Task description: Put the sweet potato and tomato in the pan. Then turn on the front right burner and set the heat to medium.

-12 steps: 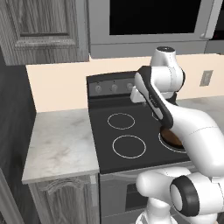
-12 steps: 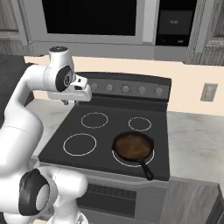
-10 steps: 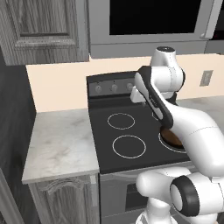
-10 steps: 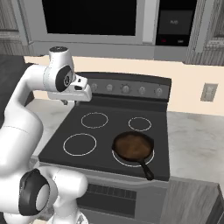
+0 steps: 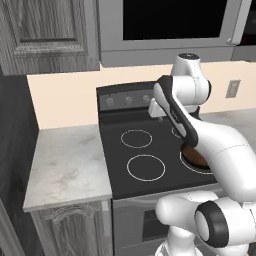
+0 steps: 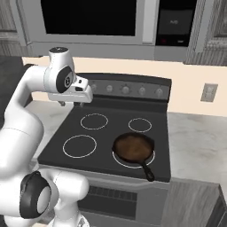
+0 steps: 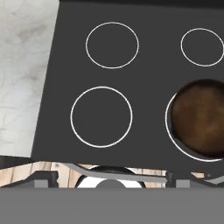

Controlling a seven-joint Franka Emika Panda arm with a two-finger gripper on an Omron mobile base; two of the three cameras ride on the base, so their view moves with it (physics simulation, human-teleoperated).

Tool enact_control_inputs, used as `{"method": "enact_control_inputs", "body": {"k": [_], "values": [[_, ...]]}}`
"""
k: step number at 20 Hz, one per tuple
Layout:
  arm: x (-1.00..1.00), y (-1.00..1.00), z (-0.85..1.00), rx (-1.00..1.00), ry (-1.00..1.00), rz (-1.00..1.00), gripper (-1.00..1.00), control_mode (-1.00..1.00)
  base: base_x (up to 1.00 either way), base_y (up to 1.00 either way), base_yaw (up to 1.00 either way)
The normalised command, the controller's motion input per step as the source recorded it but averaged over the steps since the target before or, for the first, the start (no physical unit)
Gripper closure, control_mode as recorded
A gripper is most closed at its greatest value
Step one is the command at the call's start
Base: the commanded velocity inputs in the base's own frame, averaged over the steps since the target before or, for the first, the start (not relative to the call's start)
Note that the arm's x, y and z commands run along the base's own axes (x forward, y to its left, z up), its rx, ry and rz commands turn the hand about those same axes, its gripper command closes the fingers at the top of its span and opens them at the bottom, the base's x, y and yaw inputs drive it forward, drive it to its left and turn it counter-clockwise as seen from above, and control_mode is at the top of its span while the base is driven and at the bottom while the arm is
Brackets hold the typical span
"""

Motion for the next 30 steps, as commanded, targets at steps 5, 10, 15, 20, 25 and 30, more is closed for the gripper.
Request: {"method": "enact_control_inputs", "body": {"k": [5,10,15,20,25,30], "values": [[0.00,0.00,0.00,0.00,0.00,0.00,-1.00,1.00,-0.20,-0.06,-0.14],[0.00,0.00,0.00,0.00,0.00,0.00,-1.00,1.00,-0.22,-0.05,-0.18],[0.00,0.00,0.00,0.00,0.00,0.00,-1.00,1.00,-0.24,-0.04,-0.21],[0.00,0.00,0.00,0.00,0.00,0.00,-1.00,1.00,-0.24,-0.05,-0.23],[0.00,0.00,0.00,0.00,0.00,0.00,-1.00,1.00,-0.21,-0.05,-0.25],[0.00,0.00,0.00,0.00,0.00,0.00,-1.00,1.00,-0.21,-0.06,-0.26]]}}
